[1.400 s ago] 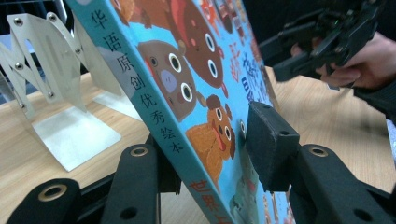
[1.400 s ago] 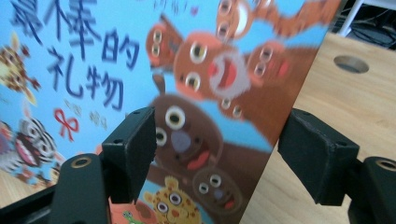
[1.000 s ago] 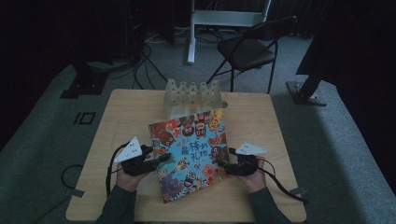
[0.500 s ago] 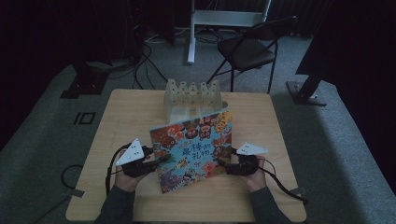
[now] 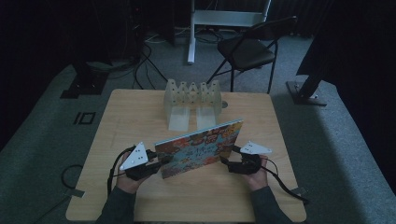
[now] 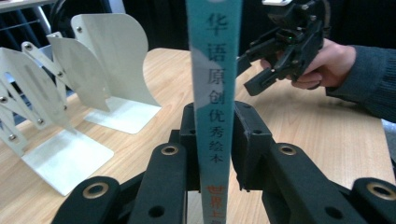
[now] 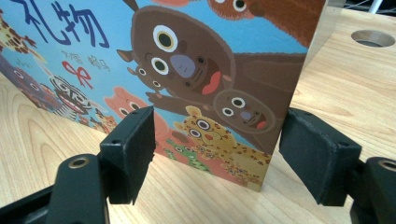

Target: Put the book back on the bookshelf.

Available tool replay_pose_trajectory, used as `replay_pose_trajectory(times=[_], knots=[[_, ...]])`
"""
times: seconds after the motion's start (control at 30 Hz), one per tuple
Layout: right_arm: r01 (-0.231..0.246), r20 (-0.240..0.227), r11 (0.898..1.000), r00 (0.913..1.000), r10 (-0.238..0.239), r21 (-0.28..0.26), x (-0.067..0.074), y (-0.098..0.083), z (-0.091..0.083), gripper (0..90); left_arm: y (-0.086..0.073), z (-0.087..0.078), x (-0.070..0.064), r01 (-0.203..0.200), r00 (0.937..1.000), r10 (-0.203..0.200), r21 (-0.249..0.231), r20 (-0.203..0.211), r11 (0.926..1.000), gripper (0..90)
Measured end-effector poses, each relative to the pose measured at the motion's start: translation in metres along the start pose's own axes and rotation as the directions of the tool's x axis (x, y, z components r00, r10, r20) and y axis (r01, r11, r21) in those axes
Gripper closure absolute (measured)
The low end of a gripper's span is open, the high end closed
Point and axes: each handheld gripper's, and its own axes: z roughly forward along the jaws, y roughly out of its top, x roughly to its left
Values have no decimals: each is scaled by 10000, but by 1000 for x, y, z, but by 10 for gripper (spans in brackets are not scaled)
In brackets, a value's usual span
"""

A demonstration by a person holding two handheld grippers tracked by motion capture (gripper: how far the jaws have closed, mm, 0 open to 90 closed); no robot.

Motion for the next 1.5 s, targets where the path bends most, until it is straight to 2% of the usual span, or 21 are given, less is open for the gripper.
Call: replay_pose_trajectory(times=[0.27,0.43,0.67,0.97,1.1,1.37,1.5], knots=[[-94,-19,9999,10000,94,-42,-5,-1,2,271,-2,0,-5,-81,9999,84,-243,105,9997,774],[-75,-13,9999,10000,75,-75,-6,0,2,270,-8,1,-3,349,9990,-327,-725,308,9968,765],[-71,-14,10000,10000,71,-53,-6,-1,3,270,-11,5,-3,693,9965,-644,-961,533,9930,688],[-144,63,9999,9999,144,-74,-7,-1,5,270,-17,12,0,1238,9904,-1146,-1286,771,9839,648],[-102,184,9999,9998,103,-61,-7,-1,5,270,-18,15,1,1315,9900,-1228,-1387,696,9816,644],[89,484,9999,9988,-96,143,-7,-2,4,270,-20,20,0,1144,9930,-1090,-1420,457,9832,637],[-59,555,9999,9984,51,141,-11,-5,2,270,-20,23,-1,1097,9937,-1048,-1485,402,9828,625]])
